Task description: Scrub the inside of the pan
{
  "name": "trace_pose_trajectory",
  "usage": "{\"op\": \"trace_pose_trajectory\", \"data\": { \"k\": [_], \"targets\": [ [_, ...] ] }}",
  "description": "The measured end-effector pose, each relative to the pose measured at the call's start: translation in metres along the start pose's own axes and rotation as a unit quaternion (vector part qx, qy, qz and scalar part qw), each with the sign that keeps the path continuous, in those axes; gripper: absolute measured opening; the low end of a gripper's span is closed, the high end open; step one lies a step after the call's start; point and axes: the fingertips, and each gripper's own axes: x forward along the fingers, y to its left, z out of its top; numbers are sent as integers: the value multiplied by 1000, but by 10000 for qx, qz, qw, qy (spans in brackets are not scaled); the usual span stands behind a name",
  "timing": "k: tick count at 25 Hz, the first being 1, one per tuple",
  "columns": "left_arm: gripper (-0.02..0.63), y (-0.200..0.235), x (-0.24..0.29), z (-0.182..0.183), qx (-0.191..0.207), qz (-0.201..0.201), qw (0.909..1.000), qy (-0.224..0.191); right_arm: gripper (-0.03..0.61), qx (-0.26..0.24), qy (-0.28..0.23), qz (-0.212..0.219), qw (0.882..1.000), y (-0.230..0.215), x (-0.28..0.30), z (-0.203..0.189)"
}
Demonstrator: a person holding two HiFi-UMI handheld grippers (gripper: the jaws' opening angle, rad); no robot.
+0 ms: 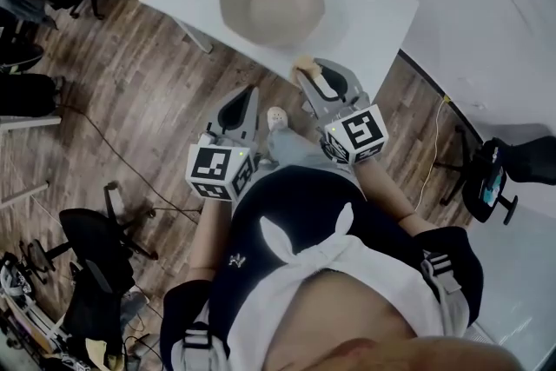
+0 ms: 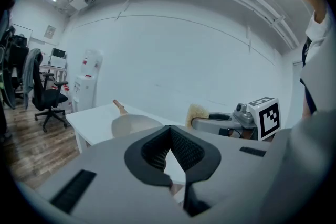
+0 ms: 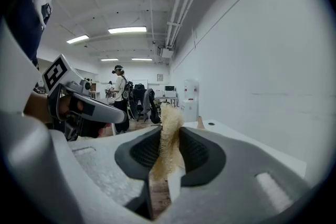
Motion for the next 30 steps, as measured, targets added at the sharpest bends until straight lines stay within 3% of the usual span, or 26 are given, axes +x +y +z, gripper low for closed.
{"op": "trace_pose_trajectory", "data": {
  "k": [5, 10, 15, 21, 30],
  "targets": [
    [5, 41, 39, 16, 42, 281, 9996, 27, 91, -459, -20, 443, 9980, -36, 43, 11],
    [5, 66, 70, 20, -167, 580, 9981, 148, 91, -971, 127, 883, 9913, -66, 68, 12],
    [5, 87, 96, 16, -345, 908, 9949, 287, 91, -1841, 169, 1633, 9691, -74, 88, 9],
    [5, 103, 113, -2, -490, 1156, 9900, 646, 91, -2047, 266, 2385, 9490, -79, 104, -2],
    [5, 123, 119, -22, -973, 1443, 9795, 1011, 91, -2573, 1125, 3126, 9074, -63, 135, -53]
  ]
}}
